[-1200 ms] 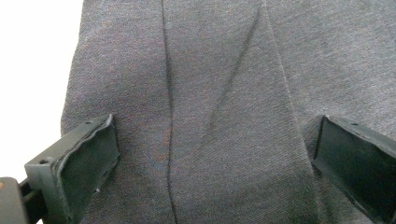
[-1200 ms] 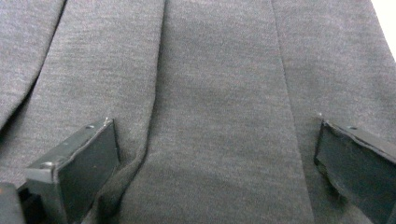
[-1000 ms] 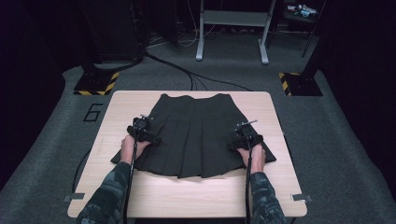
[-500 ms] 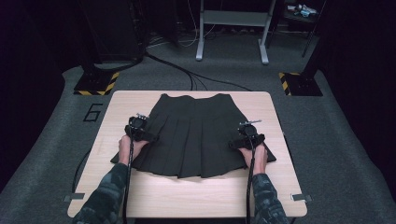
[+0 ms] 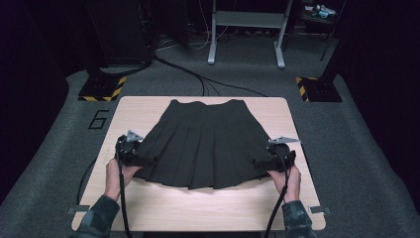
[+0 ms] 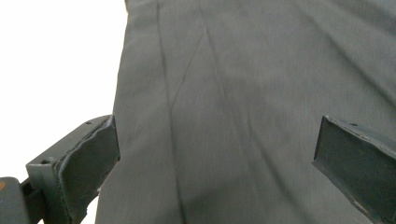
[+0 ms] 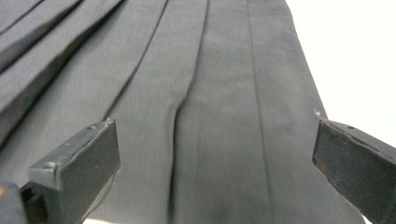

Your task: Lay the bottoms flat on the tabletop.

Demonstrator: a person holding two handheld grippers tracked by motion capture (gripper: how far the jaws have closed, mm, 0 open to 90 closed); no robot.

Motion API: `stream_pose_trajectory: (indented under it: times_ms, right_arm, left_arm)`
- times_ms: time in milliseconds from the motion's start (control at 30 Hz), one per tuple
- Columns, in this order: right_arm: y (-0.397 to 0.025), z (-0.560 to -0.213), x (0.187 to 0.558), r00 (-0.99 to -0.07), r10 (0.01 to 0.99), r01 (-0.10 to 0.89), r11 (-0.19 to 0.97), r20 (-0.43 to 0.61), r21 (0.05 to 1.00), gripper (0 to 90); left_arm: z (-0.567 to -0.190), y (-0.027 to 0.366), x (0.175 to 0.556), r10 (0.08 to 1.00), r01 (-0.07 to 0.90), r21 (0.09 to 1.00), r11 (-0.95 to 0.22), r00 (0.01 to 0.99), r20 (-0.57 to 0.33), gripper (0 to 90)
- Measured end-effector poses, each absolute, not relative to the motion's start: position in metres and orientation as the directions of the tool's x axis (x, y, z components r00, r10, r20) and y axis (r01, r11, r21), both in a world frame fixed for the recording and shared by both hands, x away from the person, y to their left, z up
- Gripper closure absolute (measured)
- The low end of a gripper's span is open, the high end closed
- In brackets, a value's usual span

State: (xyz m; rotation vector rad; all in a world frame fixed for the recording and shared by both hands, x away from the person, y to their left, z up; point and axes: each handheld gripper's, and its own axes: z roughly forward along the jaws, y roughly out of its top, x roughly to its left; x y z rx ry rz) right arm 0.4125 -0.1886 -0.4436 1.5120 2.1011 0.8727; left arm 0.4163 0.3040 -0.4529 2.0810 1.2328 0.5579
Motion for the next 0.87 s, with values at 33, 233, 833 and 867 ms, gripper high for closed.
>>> stream_pose_trajectory:
  times_ms: [33, 233, 833, 867]
  right_arm:
    - [-0.192, -0.444, 0.405, -0.332, 0.943, 0.685, 0.219, 0.030, 0.695, 0.1]
    - [-0.222, -0.465, 0.357, -0.302, 0.953, 0.689, 0.215, 0.004, 0.692, 0.4]
    - [-0.268, -0.532, 0.324, -0.245, 0.969, 0.665, 0.166, 0.003, 0.728, 0.0]
    - [-0.269, -0.533, 0.323, -0.249, 0.968, 0.660, 0.168, 0.002, 0.732, 0.0]
  left_arm:
    - [-0.455, 0.309, 0.408, 0.886, 0.611, 0.713, -0.344, 0.463, 0.031, 0.0]
    - [-0.475, 0.336, 0.362, 0.912, 0.639, 0.701, -0.318, 0.407, 0.043, 0.0]
    - [-0.534, 0.373, 0.334, 0.955, 0.656, 0.728, -0.199, 0.297, -0.007, 0.0]
    - [-0.534, 0.374, 0.334, 0.955, 0.656, 0.728, -0.199, 0.297, -0.007, 0.0]
